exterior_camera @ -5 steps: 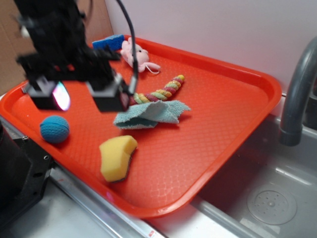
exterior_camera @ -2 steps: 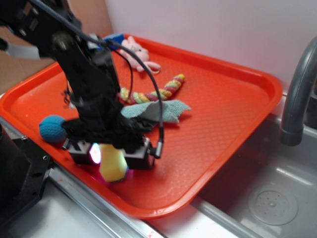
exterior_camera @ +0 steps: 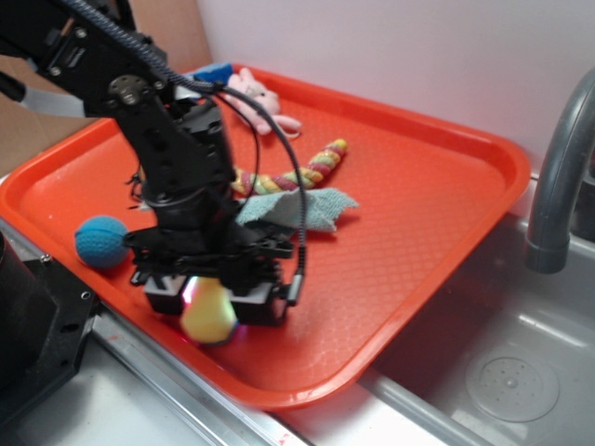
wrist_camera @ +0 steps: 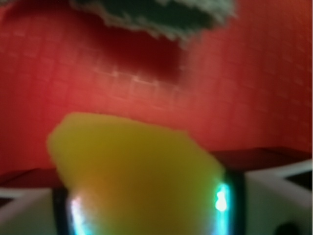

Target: Grab the green sponge.

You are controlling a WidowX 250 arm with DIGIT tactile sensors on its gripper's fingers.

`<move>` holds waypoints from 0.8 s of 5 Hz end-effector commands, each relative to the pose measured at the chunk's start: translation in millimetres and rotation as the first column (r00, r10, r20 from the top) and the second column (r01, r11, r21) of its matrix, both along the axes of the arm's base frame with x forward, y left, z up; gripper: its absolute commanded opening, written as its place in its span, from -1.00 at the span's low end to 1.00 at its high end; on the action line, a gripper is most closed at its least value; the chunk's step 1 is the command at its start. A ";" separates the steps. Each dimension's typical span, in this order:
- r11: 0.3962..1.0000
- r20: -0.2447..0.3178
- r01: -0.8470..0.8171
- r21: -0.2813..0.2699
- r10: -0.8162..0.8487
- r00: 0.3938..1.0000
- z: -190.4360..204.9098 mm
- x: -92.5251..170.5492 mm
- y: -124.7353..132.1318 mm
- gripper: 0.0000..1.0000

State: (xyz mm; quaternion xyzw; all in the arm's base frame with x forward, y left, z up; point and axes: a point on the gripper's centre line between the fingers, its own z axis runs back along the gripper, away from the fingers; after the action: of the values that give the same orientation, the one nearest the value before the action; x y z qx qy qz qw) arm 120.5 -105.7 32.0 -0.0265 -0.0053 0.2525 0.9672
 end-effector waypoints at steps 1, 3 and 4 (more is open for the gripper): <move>0.999 0.150 0.050 -0.018 -0.046 0.988 92.7 -12.4 26.5 -1.00; 0.976 0.116 0.216 0.038 -0.219 0.969 153.3 -26.4 73.9 -1.00; 0.966 0.091 0.252 0.062 -0.257 0.962 154.1 1.4 102.9 -1.00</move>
State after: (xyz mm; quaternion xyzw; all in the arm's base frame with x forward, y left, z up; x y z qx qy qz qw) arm 114.1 -1.1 176.0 -0.0118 -0.0419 0.1237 0.9914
